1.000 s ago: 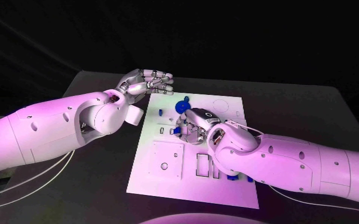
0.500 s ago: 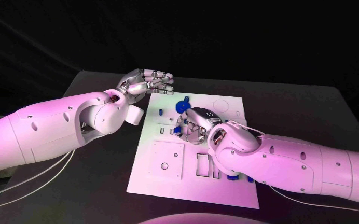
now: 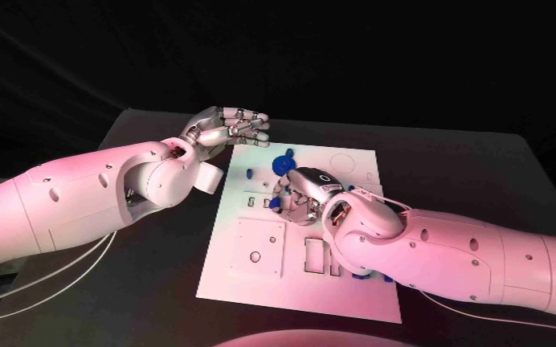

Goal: Assemble the parts on the task board

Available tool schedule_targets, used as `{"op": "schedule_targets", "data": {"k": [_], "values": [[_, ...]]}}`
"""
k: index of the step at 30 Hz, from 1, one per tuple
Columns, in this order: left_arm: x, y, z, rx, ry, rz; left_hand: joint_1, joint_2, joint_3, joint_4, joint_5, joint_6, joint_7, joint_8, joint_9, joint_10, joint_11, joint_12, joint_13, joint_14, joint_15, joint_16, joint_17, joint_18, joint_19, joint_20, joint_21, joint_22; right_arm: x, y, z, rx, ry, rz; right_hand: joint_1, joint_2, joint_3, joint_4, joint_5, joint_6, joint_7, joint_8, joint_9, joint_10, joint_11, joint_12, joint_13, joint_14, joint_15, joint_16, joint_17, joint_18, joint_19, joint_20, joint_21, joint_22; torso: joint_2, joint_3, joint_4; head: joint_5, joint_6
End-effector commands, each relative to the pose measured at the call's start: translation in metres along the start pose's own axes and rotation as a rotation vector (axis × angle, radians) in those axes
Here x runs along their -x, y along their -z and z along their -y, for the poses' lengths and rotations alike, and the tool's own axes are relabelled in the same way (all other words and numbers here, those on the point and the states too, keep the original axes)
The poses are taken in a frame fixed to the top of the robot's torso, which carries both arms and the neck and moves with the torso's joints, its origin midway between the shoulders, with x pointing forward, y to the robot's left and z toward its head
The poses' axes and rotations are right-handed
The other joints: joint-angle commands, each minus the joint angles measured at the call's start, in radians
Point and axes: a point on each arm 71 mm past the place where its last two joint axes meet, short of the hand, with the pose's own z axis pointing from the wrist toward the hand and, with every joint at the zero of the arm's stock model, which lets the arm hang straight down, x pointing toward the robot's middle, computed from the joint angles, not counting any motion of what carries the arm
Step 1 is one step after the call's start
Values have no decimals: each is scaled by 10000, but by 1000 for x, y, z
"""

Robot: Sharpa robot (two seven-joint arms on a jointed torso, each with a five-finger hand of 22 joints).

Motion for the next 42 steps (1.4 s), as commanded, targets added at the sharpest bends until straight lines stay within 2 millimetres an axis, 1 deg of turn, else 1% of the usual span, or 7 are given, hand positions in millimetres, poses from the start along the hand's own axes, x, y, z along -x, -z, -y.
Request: {"op": "schedule_targets", "data": {"k": [1, 9, 22, 29, 35, 37, 42], "values": [[-2, 0, 1, -55, 36, -203, -70, -5, 2, -57, -47, -42, 296, -51, -16, -22, 20, -46, 14, -7, 27, -37, 13, 105, -83, 19, 37, -14, -2, 2, -4, -9, 706, -446, 21, 103, 74, 3, 61, 77, -1, 80, 18, 70, -85, 46, 1163, 990, -55, 28, 2277, -58, 79, 0, 62, 497, -13, -6, -6, 1, -15], [-1, 0, 1, -45, 28, -185, -70, -5, 2, -57, -47, -42, 296, -51, -16, -22, 20, -46, 14, -7, 27, -37, 13, 105, -83, 19, 37, -14, 5, 6, -18, 16, 1492, -951, -52, 147, 134, 10, 54, 96, -13, 107, 33, 75, -101, 42, 1160, 989, -74, 27, 2273, -63, 91, -21, 75, 515, -17, -10, -5, -18, -4], [3, -1, 0, -43, -19, -81, -117, 11, -1, -48, -47, -45, 294, -58, -17, -30, 21, -42, 16, -5, 30, -59, 39, 109, -96, 27, 41, -21, 19, 0, -29, -46, 2774, -1240, -360, 64, 98, 129, 35, 67, -12, 120, 46, 67, -98, 12, 1135, 986, -77, 23, 2262, -64, 88, -35, 55, 520, -28, -32, 7, -28, 51], [5, -1, 0, -43, -52, 6, -117, 11, -1, -48, -47, -45, 294, -58, -17, -30, 21, -42, 16, -5, 30, -59, 39, 109, -96, 27, 41, -21, 22, -6, -36, 122, 3709, -1297, -374, 102, 127, 135, 45, 82, -26, 134, 53, 80, -108, 29, 1153, 989, -81, 26, 2276, -69, 101, -38, 73, 537, -11, -20, 14, -19, 83], [8, -1, 0, -45, -87, 95, -117, 11, -1, -48, -47, -45, 294, -58, -17, -30, 21, -42, 16, -5, 30, -59, 39, 109, -96, 27, 41, -21, 22, -15, -39, 143, 4421, -1412, -373, 115, 140, 132, 48, 86, -32, 139, 55, 81, -113, 29, 1153, 992, -83, 30, 2291, -73, 111, -39, 88, 550, -17, -32, 33, 4, 84], [9, -1, 0, -44, -94, 112, -117, 11, -1, -48, -47, -45, 294, -58, -17, -30, 21, -42, 16, -5, 30, -59, 39, 109, -96, 27, 41, -21, 23, -17, -39, 134, 4615, -1415, -374, 118, 144, 131, 49, 87, -33, 140, 56, 77, -114, 21, 1145, 991, -84, 28, 2283, -67, 97, -40, 64, 533, -7, -20, 27, 29, 84], [10, -1, 0, -41, -106, 140, -117, 11, -1, -48, -47, -45, 294, -58, -17, -30, 21, -42, 16, -5, 30, -59, 39, 109, -96, 27, 41, -21, 23, -20, -41, 109, 4995, -1564, -378, 119, 147, 131, 48, 90, -35, 144, 58, 77, -116, 20, 1145, 991, -86, 28, 2283, -68, 100, -41, 68, 537, 6, -19, 12, 72, 79]]}}
